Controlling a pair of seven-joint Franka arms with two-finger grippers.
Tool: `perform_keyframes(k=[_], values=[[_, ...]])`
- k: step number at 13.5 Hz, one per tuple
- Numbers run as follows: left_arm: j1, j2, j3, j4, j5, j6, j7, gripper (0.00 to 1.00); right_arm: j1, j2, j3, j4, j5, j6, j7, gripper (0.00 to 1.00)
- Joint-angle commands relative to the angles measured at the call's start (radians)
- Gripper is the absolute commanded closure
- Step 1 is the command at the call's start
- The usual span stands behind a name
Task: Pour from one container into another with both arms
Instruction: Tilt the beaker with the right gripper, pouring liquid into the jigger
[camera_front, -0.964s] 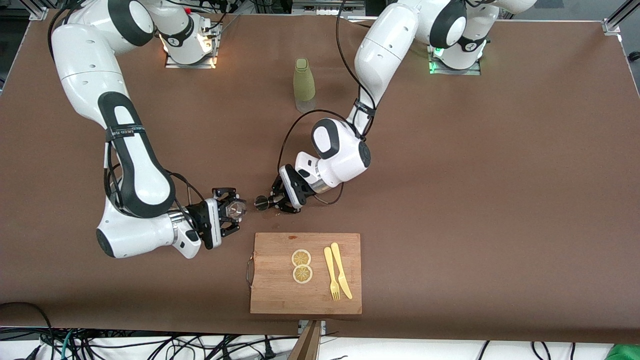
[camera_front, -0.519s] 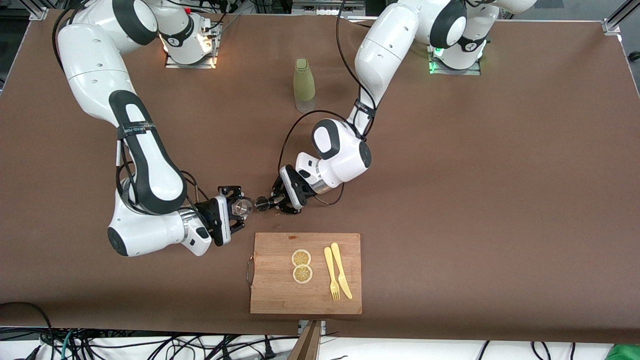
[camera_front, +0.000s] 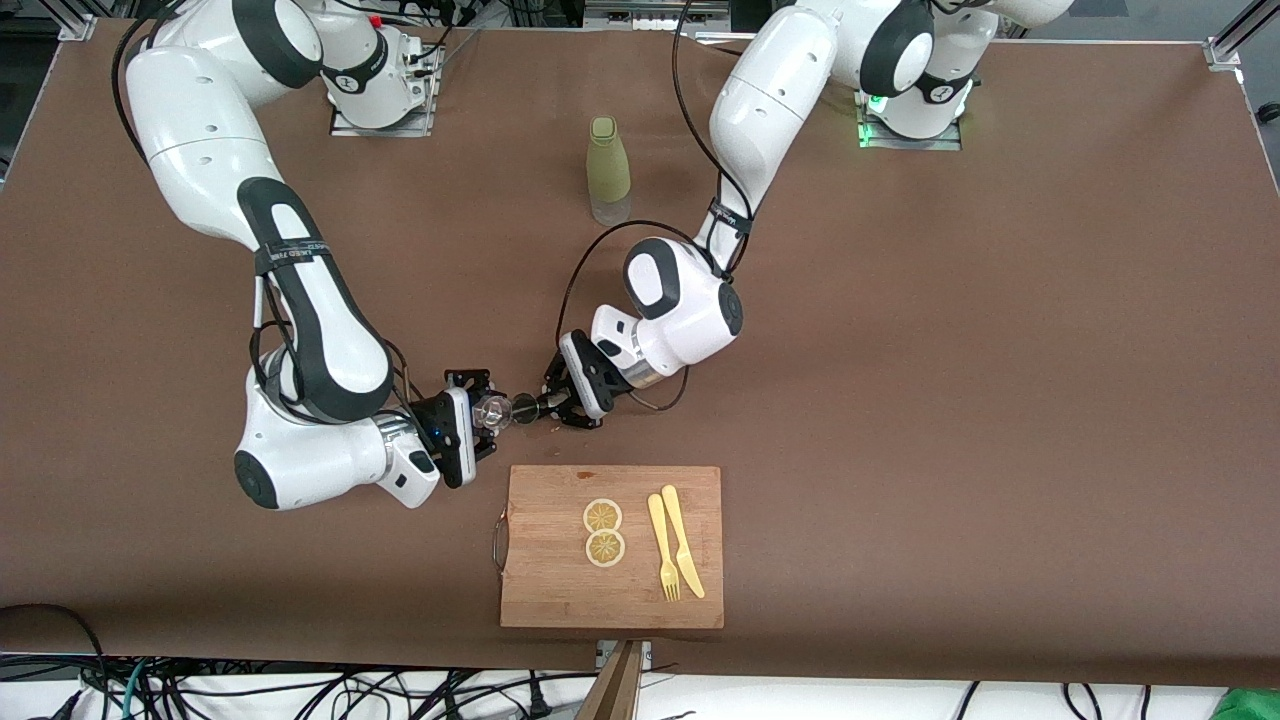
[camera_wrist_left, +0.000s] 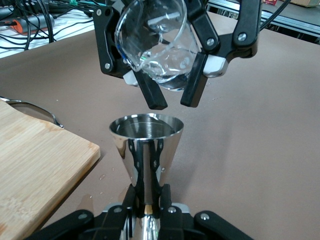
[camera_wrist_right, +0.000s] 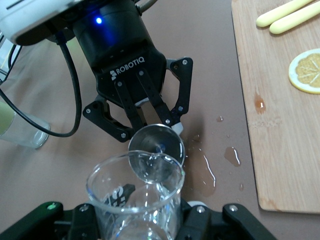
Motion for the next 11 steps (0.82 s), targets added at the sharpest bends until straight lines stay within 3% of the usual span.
perform_keyframes(k=[1,11], values=[[-0.005,0.017,0.013,0.035,-0.024,0.012,0.000,1.00,0.001,-0.010,0.008,0.002,-0.037,0.001,0.025,0.69],[-0.003,0.017,0.013,0.035,-0.025,0.012,0.000,1.00,0.030,-0.015,0.009,0.006,-0.100,-0.003,0.087,0.69]])
